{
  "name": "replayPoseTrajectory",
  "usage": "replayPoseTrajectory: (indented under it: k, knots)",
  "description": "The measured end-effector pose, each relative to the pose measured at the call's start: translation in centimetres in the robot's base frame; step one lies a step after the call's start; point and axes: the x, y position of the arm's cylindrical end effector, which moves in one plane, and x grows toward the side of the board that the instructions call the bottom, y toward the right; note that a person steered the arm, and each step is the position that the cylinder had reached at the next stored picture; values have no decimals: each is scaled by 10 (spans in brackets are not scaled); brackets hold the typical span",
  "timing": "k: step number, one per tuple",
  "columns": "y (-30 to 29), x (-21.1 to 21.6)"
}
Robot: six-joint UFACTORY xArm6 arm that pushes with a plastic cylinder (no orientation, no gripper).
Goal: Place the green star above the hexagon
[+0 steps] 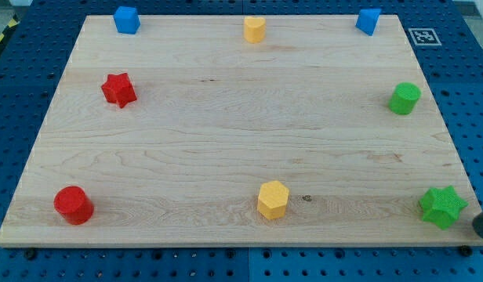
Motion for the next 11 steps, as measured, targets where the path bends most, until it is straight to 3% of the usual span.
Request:
replayPoseTrajectory:
  k: [4, 8, 11]
  knots:
    - [-36, -29]
    - [-165, -72]
    - [-280, -143]
